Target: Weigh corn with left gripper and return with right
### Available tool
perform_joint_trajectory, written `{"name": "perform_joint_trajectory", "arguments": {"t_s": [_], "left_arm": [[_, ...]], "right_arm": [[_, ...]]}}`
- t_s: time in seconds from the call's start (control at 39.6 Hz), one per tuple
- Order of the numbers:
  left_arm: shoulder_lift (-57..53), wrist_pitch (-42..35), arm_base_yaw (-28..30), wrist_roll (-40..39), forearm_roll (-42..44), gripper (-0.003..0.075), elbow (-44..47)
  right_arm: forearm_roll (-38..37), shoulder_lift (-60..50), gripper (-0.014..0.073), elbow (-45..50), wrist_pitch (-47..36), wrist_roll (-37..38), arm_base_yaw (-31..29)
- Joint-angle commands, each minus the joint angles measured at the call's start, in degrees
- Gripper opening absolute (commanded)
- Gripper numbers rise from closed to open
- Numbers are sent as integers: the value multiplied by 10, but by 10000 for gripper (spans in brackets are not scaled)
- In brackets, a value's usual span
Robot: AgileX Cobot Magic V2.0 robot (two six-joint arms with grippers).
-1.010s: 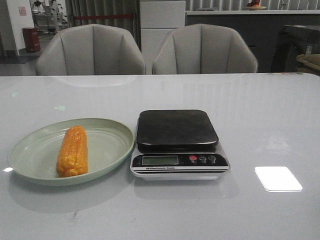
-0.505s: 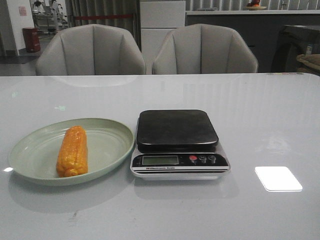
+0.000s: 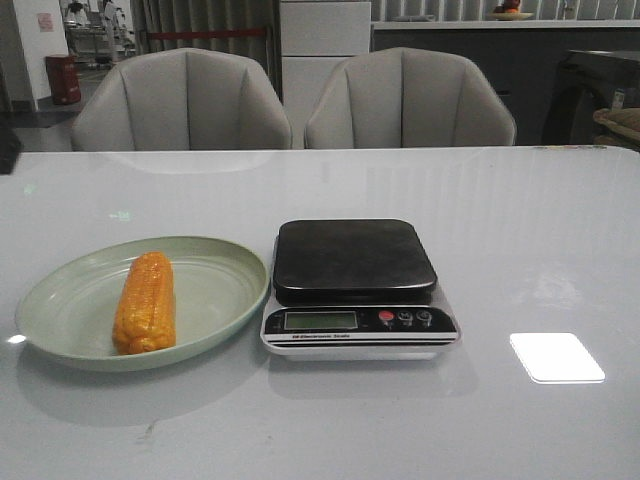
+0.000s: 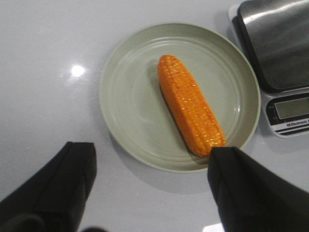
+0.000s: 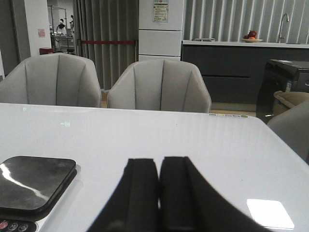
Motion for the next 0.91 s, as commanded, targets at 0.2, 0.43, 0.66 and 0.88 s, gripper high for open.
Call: {"name": "perform_joint_trajectory", "arguments": {"t_s": [0.2, 0.43, 0.66, 0.88], "left_arm": [[127, -64, -62, -29, -18, 536, -80], [231, -57, -65, -48, -19, 536, -124], [308, -49, -65, -60, -19, 535, -147], [332, -45, -65, -60, -30, 347, -151]], "right_arm": [[-7, -9, 159, 4, -49, -3, -3], [-7, -9, 159, 4, -49, -3, -3], [-7, -9, 159, 4, -49, -3, -3], [-7, -9, 159, 4, -49, -3, -3]]}}
